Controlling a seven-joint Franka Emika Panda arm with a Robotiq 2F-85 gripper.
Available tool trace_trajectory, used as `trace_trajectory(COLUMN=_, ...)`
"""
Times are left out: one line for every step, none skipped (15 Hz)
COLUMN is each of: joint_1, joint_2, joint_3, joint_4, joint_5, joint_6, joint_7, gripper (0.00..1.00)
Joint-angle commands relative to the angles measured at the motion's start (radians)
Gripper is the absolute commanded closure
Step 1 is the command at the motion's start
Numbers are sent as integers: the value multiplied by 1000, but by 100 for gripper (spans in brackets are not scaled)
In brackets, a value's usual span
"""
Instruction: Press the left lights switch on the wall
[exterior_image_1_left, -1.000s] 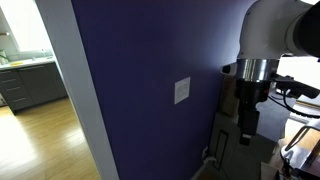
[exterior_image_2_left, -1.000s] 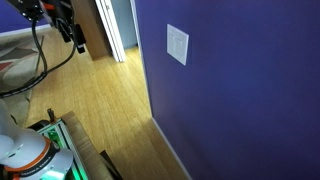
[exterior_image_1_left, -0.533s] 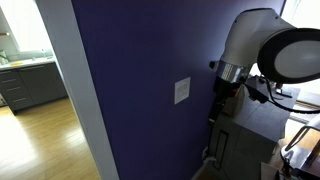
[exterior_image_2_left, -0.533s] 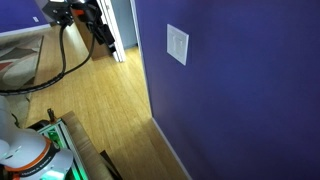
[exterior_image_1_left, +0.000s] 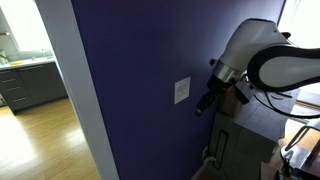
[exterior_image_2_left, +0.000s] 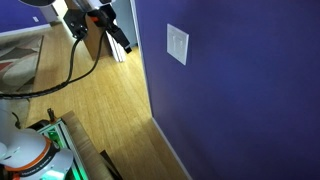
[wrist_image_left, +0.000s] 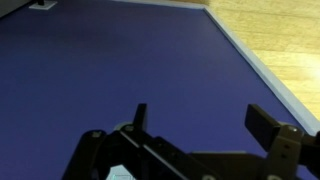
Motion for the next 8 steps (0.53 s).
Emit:
trace_trajectory(joint_1=3, joint_2=0, joint_3=-6, joint_4=1, joint_5=-2, joint_6=0, joint_7=7, gripper=0)
trace_trajectory(joint_1=2, joint_2=0, joint_3=-6, joint_4=1, joint_5=-2, joint_6=1, joint_7=10, gripper=0)
trace_trajectory(joint_1=2, joint_2=0, joint_3=-5, joint_4=1, joint_5=-1, joint_6=1, joint_7=12, gripper=0)
trace_trajectory(joint_1=2, joint_2=0, joint_3=-5, joint_4=1, joint_5=-1, joint_6=1, joint_7=14, gripper=0)
trace_trajectory(joint_1=2, joint_2=0, joint_3=-5, joint_4=1, joint_5=-1, joint_6=1, joint_7=15, gripper=0)
trace_trajectory(joint_1=-1, joint_2=1, joint_3=-6, joint_4=-2, joint_5=-15, joint_6=6, joint_7=2, gripper=0)
trace_trajectory(joint_1=6, joint_2=-1, joint_3=-14, joint_4=-5, joint_5=-12, joint_6=22, joint_7=-16, gripper=0)
trace_trajectory(joint_1=6, joint_2=-1, joint_3=-19, joint_4=-8, joint_5=-12, joint_6=33, joint_7=-26, gripper=0)
